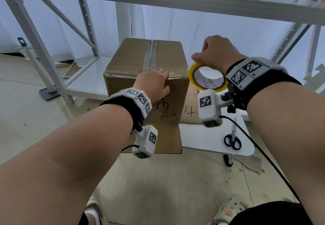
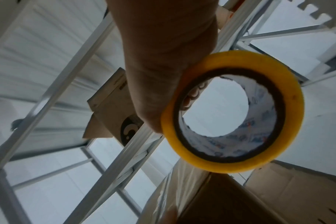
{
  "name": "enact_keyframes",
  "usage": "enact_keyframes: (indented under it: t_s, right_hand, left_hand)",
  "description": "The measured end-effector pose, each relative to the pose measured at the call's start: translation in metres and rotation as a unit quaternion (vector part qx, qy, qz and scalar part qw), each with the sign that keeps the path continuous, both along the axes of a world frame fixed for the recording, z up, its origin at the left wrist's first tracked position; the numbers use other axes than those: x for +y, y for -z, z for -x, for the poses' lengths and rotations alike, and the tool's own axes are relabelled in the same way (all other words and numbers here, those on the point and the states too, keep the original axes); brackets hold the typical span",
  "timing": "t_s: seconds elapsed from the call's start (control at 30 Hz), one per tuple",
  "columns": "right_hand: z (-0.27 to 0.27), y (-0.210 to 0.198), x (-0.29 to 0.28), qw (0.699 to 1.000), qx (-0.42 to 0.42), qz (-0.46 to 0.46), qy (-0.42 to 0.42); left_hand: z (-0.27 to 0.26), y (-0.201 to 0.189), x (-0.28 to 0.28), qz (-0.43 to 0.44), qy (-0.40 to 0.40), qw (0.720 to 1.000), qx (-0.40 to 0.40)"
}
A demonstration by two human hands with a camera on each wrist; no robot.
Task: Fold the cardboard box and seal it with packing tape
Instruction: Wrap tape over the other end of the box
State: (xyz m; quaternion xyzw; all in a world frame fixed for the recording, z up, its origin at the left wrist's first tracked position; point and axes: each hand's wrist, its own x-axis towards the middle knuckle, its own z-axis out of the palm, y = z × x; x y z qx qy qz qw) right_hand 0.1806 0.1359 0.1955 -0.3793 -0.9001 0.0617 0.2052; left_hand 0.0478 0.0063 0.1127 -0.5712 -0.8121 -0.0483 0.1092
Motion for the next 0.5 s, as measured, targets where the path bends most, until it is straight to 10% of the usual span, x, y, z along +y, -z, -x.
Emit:
enact_keyframes:
  t_s: [0.5]
  right_hand:
    - [0.008, 0.001, 0.013, 0.987, -0.155, -0.046, 0.013]
  left_hand:
    - [-0.026, -0.01, 0.023, 0.118, -0.06, 0.991, 0.01]
